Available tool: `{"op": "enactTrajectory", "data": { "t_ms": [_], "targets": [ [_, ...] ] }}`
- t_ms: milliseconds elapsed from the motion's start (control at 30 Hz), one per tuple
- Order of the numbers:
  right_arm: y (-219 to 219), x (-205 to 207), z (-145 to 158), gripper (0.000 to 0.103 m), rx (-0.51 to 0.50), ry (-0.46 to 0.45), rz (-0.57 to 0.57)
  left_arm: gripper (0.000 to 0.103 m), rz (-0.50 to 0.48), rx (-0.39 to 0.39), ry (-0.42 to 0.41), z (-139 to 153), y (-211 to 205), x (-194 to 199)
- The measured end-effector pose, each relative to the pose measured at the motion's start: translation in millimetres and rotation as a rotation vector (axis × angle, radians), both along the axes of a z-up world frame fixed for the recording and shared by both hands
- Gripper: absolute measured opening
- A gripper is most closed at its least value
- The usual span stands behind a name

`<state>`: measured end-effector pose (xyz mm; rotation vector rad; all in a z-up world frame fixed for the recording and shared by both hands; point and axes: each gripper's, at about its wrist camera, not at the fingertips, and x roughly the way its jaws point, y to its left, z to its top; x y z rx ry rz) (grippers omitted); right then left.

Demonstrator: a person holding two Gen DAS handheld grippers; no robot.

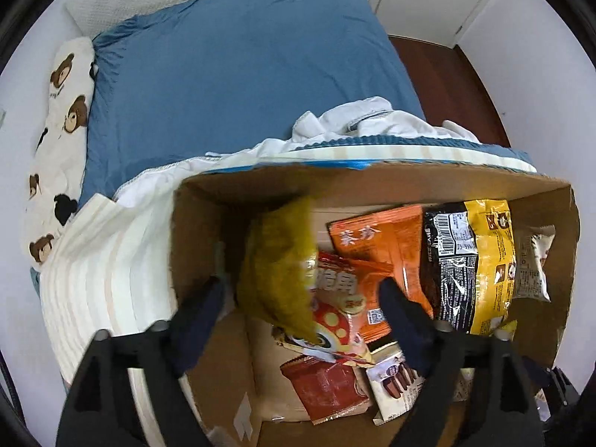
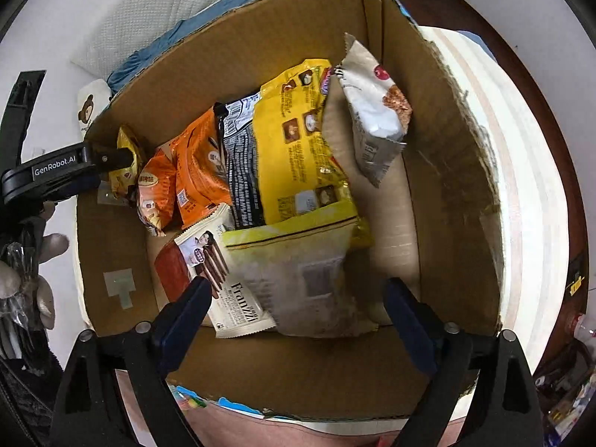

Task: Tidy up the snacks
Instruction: 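Carry both bags into the box and open both tools, then lift both tools out of the box back toward the snacks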

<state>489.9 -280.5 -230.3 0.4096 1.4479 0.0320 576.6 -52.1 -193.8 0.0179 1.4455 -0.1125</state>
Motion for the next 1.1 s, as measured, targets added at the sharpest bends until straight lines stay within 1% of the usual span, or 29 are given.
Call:
{"op": "enactTrajectory", "data": {
  "t_ms": [100, 200, 333, 400, 533, 700, 767, 933, 1100],
  "targets": [
    [1, 0, 2, 0.096, -0.025, -0.005, 0.000, 0.090, -0.020, 0.025, -0.008, 3, -5, -3],
    [0, 0, 4, 0.096, -0.031, -0.008, -0.004, 0.091, -0.026, 0.017, -0.005, 6, -6, -8],
    [3, -2, 11, 0.096, -0.066, -0.028, 0.007, 0.091, -0.016, 0.007, -0.031, 14, -7, -21],
    [5, -6, 17, 0.096, -0.085, -0.042, 0.014, 0.091, -0.008, -0.012, -0.049, 19, -9, -29],
    [8, -13, 31, 0.096, -0.130, -0.089, 0.025, 0.091, -0.004, -0.038, -0.102, 32, -15, -55],
    [12, -28, 52, 0.096, -0.183, -0.153, 0.041, 0.091, -0.026, -0.019, -0.187, 49, -23, -94],
    [14, -37, 62, 0.096, -0.216, -0.188, 0.047, 0.091, -0.020, -0.023, -0.219, 56, -23, -112],
    [20, -65, 85, 0.096, -0.250, -0.259, 0.054, 0.091, -0.007, -0.031, -0.308, 74, -20, -156],
    [26, -99, 106, 0.096, -0.260, -0.323, 0.066, 0.091, 0.001, -0.045, -0.384, 95, -16, -193]
  ]
}}
